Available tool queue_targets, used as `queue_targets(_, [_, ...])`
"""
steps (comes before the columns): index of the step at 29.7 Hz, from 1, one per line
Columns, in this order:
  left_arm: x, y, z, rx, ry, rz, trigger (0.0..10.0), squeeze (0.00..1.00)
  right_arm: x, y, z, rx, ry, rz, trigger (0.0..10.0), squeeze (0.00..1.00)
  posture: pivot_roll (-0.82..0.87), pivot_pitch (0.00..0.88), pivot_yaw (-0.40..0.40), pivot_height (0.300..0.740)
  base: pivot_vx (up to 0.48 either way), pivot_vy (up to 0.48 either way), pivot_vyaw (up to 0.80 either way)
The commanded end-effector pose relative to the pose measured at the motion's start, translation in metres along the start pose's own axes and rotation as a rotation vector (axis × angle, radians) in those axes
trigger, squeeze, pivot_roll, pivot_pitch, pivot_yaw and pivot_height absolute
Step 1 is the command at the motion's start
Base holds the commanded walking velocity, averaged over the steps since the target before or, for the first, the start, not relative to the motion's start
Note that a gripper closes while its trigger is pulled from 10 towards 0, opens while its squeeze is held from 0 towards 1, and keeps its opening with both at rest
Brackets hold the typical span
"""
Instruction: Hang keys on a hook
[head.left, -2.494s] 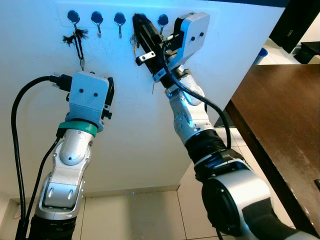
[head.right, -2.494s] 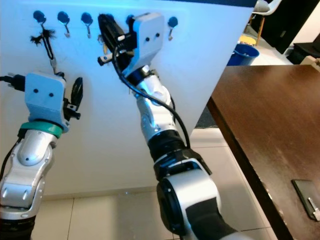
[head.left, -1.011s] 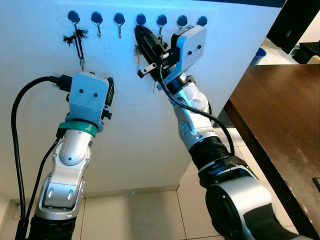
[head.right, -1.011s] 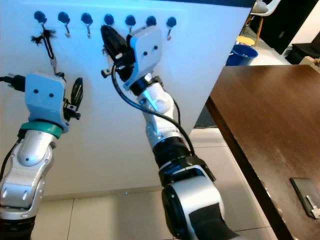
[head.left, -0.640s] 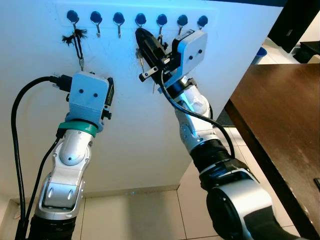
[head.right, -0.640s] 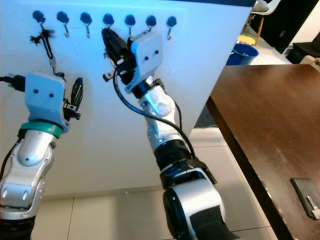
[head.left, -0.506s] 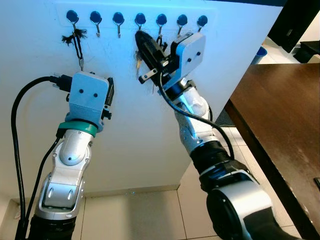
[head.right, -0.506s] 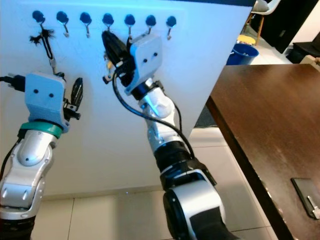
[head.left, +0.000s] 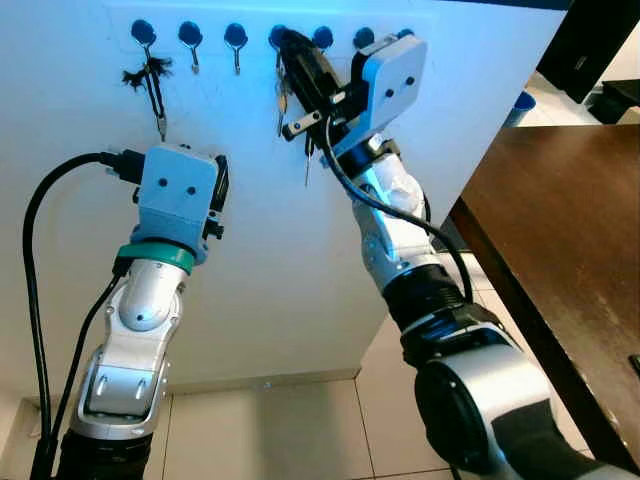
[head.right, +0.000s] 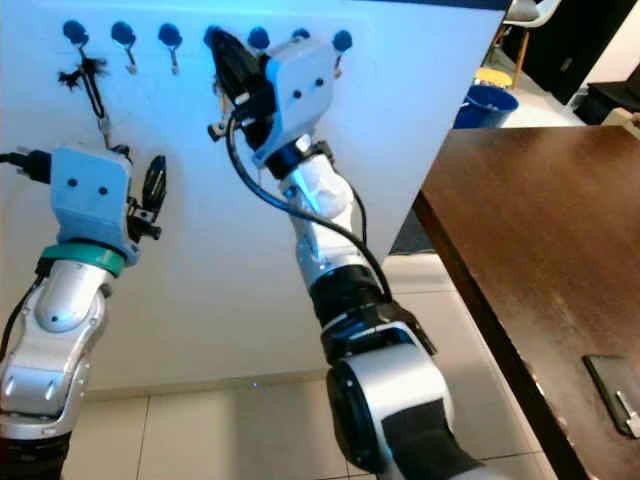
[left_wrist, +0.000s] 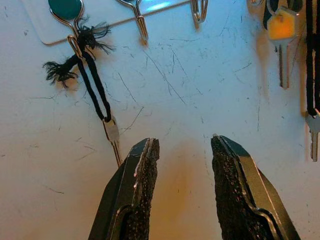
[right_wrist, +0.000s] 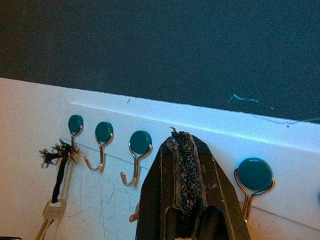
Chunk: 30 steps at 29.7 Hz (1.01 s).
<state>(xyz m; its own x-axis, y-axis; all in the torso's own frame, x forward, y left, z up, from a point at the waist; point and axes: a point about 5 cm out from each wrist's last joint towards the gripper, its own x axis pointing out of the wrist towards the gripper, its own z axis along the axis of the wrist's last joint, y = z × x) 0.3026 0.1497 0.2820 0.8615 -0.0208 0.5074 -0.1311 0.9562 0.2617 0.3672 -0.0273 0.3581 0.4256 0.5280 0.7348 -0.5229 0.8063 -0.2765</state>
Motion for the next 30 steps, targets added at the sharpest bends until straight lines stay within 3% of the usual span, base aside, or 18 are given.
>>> queue_targets(1, [-0.002,0.000,-0.006,0.010,0.025,-0.007,10.0,0.00,0.003,-0.001,0.003,-0.003,-0.014,-0.005,10.0,0.00,0.16,0.168,0.035,0.740,0.000,0.000,0.00])
queue_targets(3, [-0.002,0.000,-0.006,0.010,0.026,-0.007,10.0,0.00,0.004,-0.002,-0.001,-0.014,0.030,-0.016,10.0,0.00,0.15,0.170,0.035,0.740,0.000,0.000,0.00])
queue_targets(6, [-0.003,0.000,-0.007,0.009,0.027,-0.007,10.0,0.00,0.000,0.001,-0.020,-0.036,0.194,0.009,10.0,0.00,0.15,0.169,0.035,0.740,0.000,0.000,0.00])
queue_targets(13, [-0.003,0.000,-0.007,0.009,0.028,-0.006,10.0,0.00,0.000,0.009,-0.033,-0.022,0.308,0.046,10.0,0.00,0.16,0.164,0.034,0.740,0.000,0.000,0.00])
queue_targets(18, [-0.004,0.000,-0.007,0.008,0.028,-0.006,10.0,0.00,0.000,0.010,-0.031,-0.030,0.280,0.062,10.0,0.00,0.16,0.163,0.033,0.740,0.000,0.000,0.00])
queue_targets(23, [-0.004,-0.001,-0.007,0.008,0.029,-0.007,10.0,0.00,-0.005,0.014,-0.019,0.008,0.115,0.086,10.0,0.00,0.15,0.160,0.033,0.740,0.000,0.000,0.00])
queue_targets(30, [-0.003,-0.002,-0.008,0.004,0.028,-0.012,10.0,0.00,-0.013,0.014,-0.014,0.004,0.048,0.075,10.0,0.00,0.14,0.149,0.039,0.740,0.000,0.000,0.00])
